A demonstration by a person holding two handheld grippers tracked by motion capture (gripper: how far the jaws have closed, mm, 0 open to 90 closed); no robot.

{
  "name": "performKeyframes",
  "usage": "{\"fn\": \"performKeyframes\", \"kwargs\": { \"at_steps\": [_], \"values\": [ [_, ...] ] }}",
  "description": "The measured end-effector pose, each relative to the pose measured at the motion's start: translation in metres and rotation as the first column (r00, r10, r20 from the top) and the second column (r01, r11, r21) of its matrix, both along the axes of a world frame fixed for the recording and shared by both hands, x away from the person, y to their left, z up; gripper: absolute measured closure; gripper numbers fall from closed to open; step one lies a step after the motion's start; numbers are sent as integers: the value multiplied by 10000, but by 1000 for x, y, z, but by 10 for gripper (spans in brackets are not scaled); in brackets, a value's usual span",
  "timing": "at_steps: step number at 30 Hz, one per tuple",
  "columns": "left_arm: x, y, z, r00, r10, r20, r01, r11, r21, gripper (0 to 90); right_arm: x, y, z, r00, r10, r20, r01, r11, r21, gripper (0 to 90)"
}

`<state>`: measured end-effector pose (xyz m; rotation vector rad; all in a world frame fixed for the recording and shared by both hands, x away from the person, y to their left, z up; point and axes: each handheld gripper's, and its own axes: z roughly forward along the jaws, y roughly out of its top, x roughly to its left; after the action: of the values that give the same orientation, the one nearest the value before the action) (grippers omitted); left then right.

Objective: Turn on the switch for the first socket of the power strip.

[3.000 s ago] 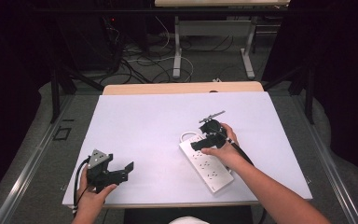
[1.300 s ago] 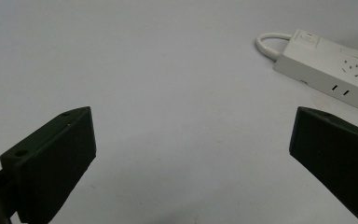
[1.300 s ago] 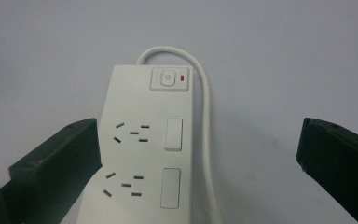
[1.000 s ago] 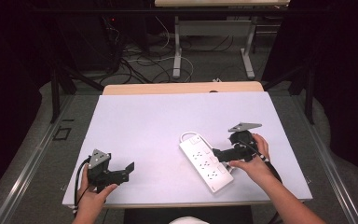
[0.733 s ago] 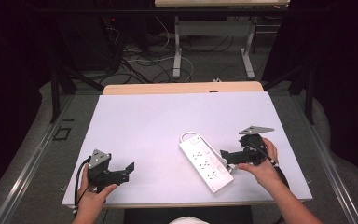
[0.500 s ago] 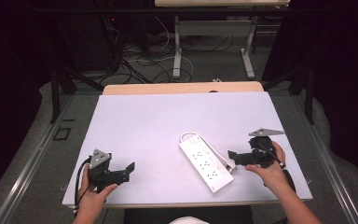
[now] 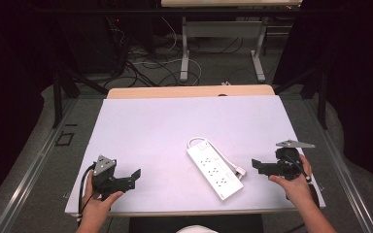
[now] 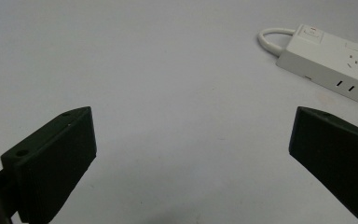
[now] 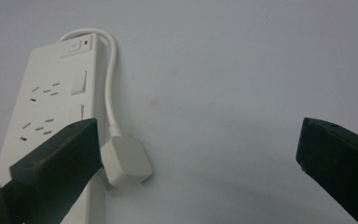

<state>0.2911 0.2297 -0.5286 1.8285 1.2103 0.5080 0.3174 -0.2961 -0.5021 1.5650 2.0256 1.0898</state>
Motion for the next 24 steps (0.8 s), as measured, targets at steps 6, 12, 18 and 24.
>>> {"fn": "performKeyframes", "kwargs": {
  "at_steps": [6, 12, 18, 24],
  "values": [
    [0, 0, 0, 10000, 4, -19, -4, 10000, 15, 5, -2, -11, -5, 9996, -279, 55, 279, 9996, -12, 0],
    [1, 0, 0, 10000, -9, -22, 9, 10000, 28, 5, -3, -17, -11, 9986, -530, -82, 530, 9986, 46, 0],
    [1, 0, -1, 10000, -9, -47, 9, 10000, 13, 5, -2, -22, -16, 9979, -651, -12, 651, 9979, 39, 0],
    [1, 0, -1, 10000, -20, -2, 20, 10000, 78, 5, -2, -27, -22, 9952, -975, 35, 976, 9952, -60, 0]
  ]
}}
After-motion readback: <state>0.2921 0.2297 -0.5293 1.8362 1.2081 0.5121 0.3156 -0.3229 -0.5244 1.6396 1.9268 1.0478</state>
